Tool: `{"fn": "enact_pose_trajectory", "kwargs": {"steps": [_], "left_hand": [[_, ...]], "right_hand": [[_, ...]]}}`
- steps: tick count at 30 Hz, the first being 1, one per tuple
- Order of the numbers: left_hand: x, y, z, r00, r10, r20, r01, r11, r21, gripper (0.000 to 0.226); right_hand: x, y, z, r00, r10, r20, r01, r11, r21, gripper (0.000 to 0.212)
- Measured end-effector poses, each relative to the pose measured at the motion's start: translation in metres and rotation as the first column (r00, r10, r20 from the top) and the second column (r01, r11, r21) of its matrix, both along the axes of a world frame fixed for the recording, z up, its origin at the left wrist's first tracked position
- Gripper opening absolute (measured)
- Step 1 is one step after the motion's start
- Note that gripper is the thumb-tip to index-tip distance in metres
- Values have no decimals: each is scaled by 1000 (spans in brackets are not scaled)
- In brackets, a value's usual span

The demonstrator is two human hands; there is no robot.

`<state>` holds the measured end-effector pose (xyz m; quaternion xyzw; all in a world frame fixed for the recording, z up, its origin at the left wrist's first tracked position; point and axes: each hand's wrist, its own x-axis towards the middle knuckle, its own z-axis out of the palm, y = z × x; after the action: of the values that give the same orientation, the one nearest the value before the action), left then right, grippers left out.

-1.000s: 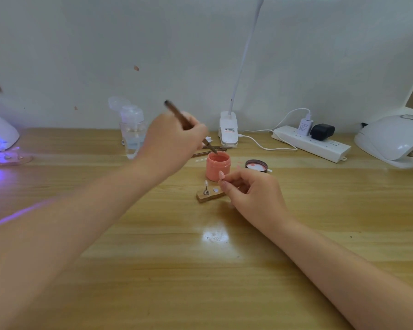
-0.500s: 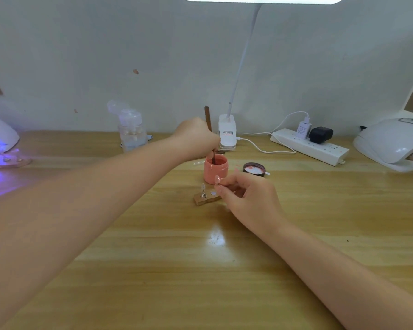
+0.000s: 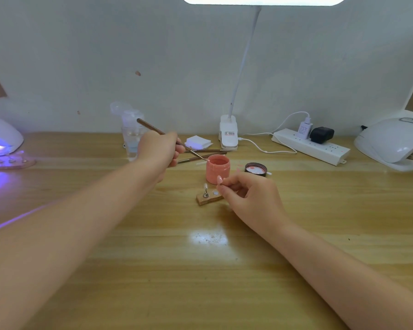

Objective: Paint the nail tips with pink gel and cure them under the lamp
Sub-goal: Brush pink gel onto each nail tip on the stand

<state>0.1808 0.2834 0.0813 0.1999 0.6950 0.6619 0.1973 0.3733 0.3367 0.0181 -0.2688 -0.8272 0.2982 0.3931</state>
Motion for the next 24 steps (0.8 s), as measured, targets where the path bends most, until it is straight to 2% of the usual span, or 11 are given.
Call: {"fn": "enact_pose_trajectory", "kwargs": {"steps": [4, 6, 9, 12, 14, 16, 18, 21, 24], "left_hand": [[0, -1, -3, 999, -41, 37, 37, 995, 87, 14], [3, 0, -5, 995, -81, 50, 76, 993, 87, 16], [1, -3, -11, 997, -45, 62, 40, 996, 86, 19], [-1, -15, -14, 1000, -23, 15, 21, 990, 137, 16], [4, -28, -15, 997, -79, -19, 81, 970, 229, 13], [14, -43, -17, 987, -139, -77, 156, 942, 296, 10], [25, -59, -21, 966, -168, -197, 221, 932, 287, 11], [43, -79, -30, 876, -216, -431, 319, 930, 182, 8], [57, -90, -35, 777, -287, -560, 380, 923, 54, 14]], "right_hand": [[0, 0, 1, 1000, -3, 8, 3, 1000, 7, 1], [1, 1, 1, 1000, -3, 5, 3, 1000, 10, 1], [2, 1, 2, 1000, -4, 9, 4, 1000, 19, 1], [2, 1, 2, 1000, -5, 17, 5, 1000, 18, 2], [2, 1, 2, 1000, -11, 18, 11, 1000, 21, 1], [2, 1, 2, 1000, -12, 18, 12, 1000, 22, 1], [1, 1, 2, 1000, -11, 18, 11, 1000, 27, 1], [1, 1, 2, 1000, -18, 22, 17, 999, 33, 1], [1, 1, 2, 999, -31, 32, 30, 999, 31, 2]]}}
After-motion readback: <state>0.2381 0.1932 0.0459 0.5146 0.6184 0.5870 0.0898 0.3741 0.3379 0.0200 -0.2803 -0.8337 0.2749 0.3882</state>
